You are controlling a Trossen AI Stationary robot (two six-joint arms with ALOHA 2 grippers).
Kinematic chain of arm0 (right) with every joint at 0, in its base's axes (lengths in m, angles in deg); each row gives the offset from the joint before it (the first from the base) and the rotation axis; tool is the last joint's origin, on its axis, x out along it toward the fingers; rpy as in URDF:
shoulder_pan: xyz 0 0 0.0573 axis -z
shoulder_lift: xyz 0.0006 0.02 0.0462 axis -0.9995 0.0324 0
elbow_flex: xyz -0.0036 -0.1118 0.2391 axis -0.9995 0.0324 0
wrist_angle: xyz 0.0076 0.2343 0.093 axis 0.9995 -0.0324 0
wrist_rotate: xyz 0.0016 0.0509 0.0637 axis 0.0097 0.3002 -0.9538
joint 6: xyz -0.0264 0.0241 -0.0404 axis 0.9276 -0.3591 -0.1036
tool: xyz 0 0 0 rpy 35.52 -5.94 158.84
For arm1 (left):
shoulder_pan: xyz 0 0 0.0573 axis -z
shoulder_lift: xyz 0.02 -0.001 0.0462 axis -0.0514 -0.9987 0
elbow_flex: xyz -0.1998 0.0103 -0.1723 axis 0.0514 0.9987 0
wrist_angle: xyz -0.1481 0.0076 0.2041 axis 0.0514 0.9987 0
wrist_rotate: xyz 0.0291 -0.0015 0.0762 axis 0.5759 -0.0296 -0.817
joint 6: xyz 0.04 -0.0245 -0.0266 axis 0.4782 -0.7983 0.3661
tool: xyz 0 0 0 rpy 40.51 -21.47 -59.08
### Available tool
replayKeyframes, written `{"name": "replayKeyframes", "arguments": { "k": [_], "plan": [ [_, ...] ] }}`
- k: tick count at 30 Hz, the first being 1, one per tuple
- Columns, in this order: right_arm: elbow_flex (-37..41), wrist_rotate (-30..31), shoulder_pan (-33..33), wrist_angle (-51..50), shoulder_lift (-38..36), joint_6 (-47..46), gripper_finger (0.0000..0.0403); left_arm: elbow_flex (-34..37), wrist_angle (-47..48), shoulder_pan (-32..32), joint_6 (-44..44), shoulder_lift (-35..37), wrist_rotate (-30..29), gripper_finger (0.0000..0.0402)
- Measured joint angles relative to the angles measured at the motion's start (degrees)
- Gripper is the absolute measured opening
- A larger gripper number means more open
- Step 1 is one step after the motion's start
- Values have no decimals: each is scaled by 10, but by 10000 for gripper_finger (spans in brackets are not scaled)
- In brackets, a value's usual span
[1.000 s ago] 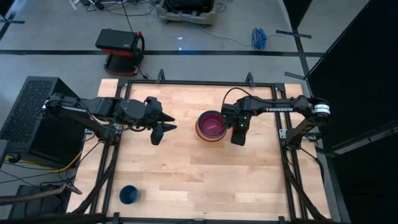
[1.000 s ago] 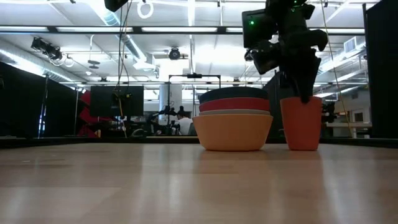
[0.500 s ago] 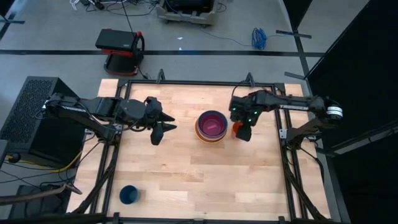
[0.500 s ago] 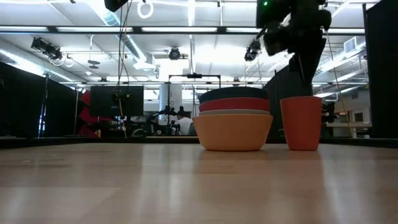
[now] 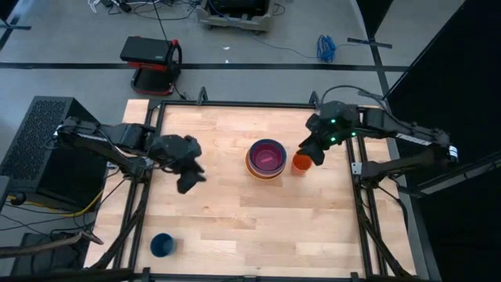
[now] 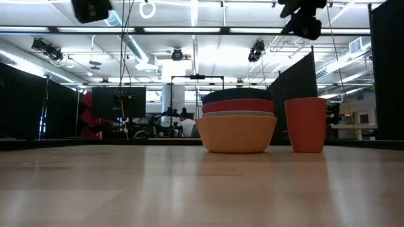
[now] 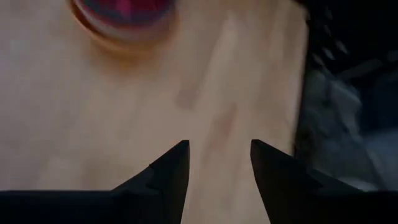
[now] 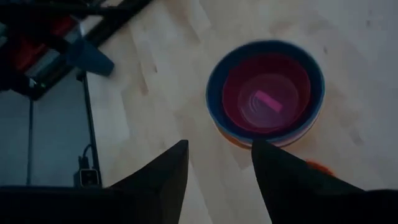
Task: Nest bowls inside each other
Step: Move the blue cup to the left side of the stacked bowls
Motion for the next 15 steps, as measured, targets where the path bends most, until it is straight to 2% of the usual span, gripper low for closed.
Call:
{"name": "replayKeyframes", "arguments": {
  "k": [2,15],
  "plan": [
    [0,0,3,3,-11,-3,167,0,19,11,-14,0,44,158],
    [0,10,3,6,-12,-13,167,15,168,156,-48,-3,109,158]
  ]
}}
